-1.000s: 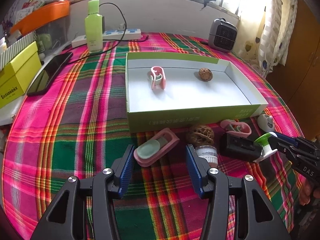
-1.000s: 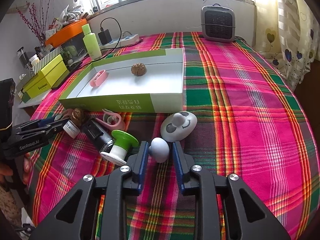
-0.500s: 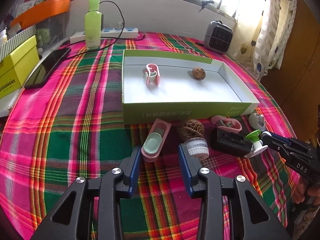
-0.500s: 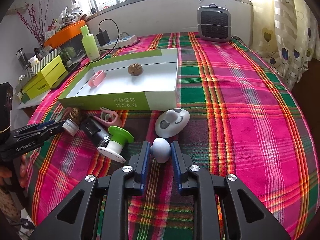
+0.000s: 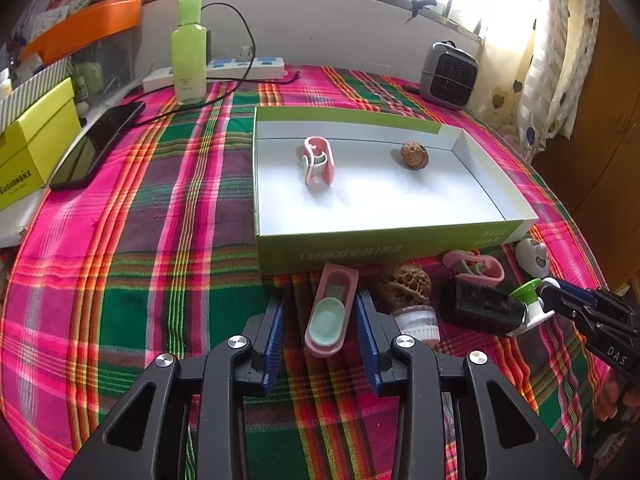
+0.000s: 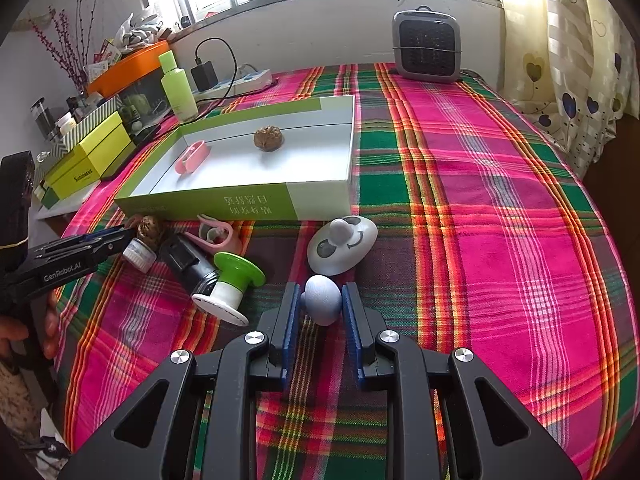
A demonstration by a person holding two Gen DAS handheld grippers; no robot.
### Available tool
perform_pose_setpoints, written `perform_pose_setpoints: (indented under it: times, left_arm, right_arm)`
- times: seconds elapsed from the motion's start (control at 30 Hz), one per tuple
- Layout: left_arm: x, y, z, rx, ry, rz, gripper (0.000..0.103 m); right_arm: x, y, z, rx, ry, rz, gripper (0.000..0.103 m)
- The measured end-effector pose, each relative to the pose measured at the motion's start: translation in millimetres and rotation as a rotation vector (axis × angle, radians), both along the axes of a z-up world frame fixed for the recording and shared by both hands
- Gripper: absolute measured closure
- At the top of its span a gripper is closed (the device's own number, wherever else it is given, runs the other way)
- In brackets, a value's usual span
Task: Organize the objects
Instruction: 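Grasp the white egg with the right gripper while the left grasps a pink-green clip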
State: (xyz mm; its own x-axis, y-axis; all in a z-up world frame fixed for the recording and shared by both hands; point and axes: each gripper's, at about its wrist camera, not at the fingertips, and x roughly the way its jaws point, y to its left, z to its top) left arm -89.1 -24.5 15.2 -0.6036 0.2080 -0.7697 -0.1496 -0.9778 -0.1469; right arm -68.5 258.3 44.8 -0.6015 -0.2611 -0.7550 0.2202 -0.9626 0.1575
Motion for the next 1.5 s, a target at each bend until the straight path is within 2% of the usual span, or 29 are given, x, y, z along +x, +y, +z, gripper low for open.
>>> perform_pose_setpoints:
  times: [0.3,0.37,0.43,0.6,1.5]
  left_arm:
    - [-3.2,2.5,-0.2,-0.02,0.012,-0.002,0.071]
    - [-3.6,2.5,-0.3,-0.024,0.013,0.0,0.074]
    - [-3.8,2.2,-0.2,-0.039,0.017,0.009,0.082]
    - [-5.2,0.2,-0.6,-0.041,0.017,0.019,0.087]
    - [4.2,-1.5,4.2,-0.036,0.033,0.026,0.087]
  right_arm:
    - [0.3,0.3,-0.4,0.001,0.001,-0.001,0.08]
    - [-0.1,0.2,-0.3,-0.001,0.0,-0.001,0.08]
    - [0.0,-0.8,-0.3,0.001,0.001,-0.001,0.08]
    - [0.1,-0.5,-0.3,0.001,0.001,0.0,0.08]
    - [3.1,-1.3,4.8,-0.007,0.022,-0.001,0.08]
